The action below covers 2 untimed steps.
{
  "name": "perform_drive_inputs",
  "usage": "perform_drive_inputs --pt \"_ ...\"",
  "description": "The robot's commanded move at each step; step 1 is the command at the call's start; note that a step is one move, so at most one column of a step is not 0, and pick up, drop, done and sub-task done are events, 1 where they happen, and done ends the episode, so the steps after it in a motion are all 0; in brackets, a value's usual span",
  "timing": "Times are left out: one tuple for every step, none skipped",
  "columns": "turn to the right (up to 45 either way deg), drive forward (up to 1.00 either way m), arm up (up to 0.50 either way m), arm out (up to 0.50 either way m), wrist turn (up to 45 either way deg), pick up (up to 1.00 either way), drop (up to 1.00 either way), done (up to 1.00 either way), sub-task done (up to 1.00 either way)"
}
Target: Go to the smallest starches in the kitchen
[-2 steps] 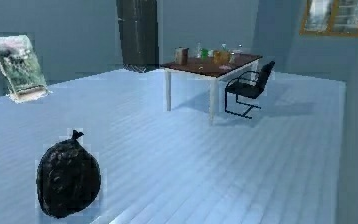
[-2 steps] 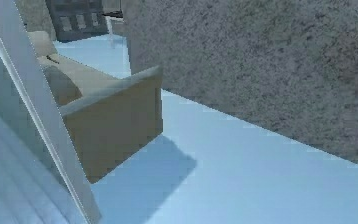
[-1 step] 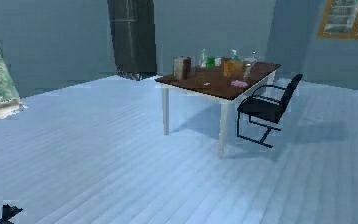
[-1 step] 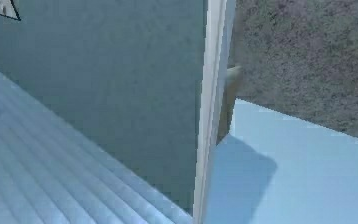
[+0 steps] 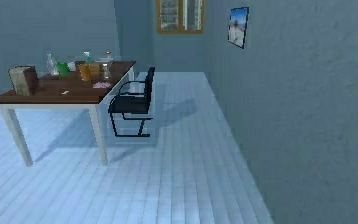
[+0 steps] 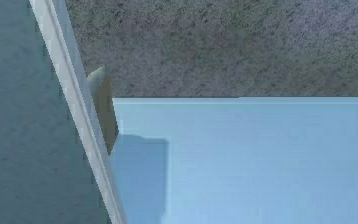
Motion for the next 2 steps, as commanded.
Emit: perform_drive_inputs --pt "3.0 0.0 0.0 0.0 0.0 0.0 0.0 0.0 0.0" --pt "0.0 1.0 0.0 0.0 0.0 0.0 0.0 0.0 0.0"
